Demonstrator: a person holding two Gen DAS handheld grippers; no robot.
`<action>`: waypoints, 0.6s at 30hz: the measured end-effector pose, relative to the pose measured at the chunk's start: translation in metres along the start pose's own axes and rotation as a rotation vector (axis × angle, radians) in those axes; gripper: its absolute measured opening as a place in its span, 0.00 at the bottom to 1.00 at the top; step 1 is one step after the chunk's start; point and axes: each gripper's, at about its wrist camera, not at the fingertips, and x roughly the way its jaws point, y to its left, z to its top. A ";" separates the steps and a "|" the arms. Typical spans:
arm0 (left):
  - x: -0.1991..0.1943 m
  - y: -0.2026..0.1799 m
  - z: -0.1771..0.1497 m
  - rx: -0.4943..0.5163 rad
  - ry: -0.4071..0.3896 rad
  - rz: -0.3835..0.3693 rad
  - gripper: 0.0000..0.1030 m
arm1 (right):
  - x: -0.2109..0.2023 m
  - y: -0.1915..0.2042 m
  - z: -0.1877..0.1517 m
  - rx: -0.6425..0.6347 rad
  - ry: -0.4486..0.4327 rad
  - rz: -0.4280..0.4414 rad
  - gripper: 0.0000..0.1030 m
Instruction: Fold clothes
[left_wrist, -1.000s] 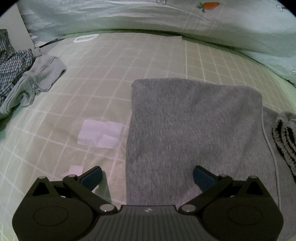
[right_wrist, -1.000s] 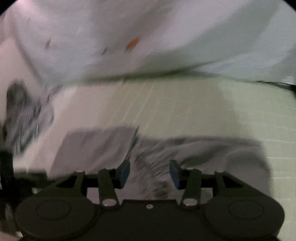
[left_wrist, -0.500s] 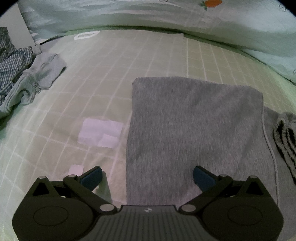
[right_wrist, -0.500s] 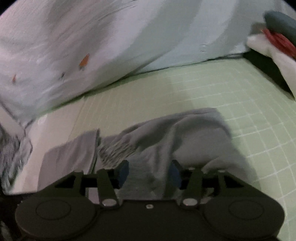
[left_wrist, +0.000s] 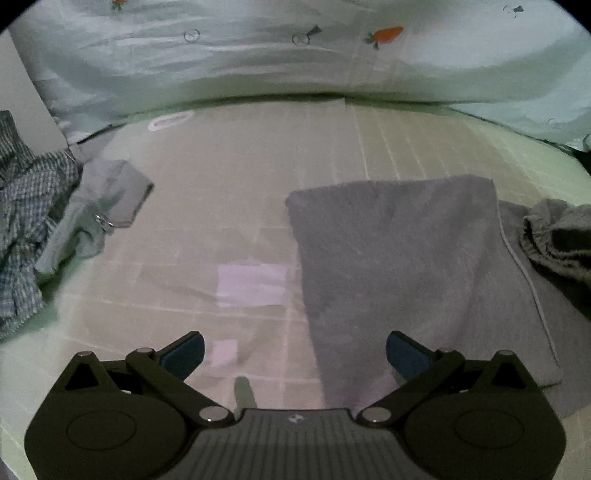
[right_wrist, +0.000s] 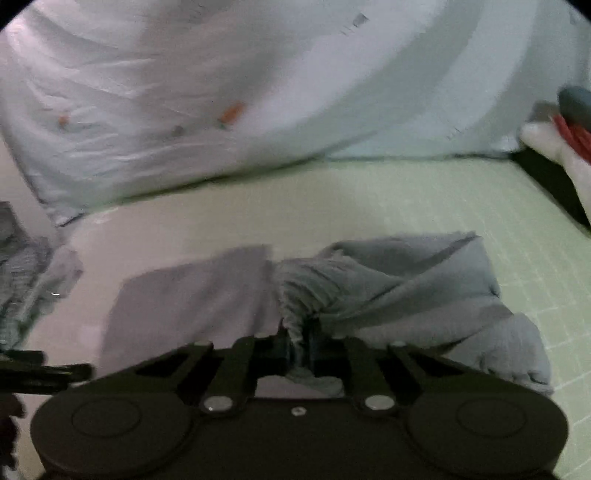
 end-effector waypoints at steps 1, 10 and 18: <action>-0.001 0.003 -0.001 0.003 -0.002 0.001 1.00 | -0.001 0.010 -0.003 -0.023 0.005 0.004 0.09; 0.000 0.000 -0.018 0.055 0.032 -0.032 1.00 | -0.013 -0.014 -0.028 0.167 0.005 -0.005 0.51; 0.000 0.002 -0.024 0.006 0.053 -0.040 1.00 | -0.016 -0.103 -0.019 0.365 -0.050 -0.343 0.69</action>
